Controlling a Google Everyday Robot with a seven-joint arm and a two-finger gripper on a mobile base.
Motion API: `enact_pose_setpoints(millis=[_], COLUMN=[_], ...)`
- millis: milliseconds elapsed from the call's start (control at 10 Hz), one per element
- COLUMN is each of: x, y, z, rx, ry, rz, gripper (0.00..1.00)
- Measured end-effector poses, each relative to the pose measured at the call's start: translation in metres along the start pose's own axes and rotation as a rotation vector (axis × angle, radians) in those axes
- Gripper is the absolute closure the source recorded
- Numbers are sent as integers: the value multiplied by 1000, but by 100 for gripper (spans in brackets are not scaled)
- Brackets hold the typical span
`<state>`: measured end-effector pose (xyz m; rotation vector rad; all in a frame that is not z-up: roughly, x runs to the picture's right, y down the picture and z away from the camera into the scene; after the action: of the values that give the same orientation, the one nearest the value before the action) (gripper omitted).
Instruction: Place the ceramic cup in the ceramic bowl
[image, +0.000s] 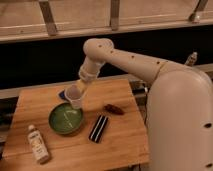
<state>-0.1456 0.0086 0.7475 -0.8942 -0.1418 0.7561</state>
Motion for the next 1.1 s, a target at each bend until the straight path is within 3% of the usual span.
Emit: enact_pose_setpoints(millis=[100,300,600,800,1100], x=[-5,-14,-7,-4,-9], y=[9,36,38,29,3], z=[6,40,93,103,98], rx=[-11,-67,-131,-133,-95], ry=[7,62,170,192,178], rz=[-21,-91,-130,-127,-113], gripper=[100,100,100,100,100])
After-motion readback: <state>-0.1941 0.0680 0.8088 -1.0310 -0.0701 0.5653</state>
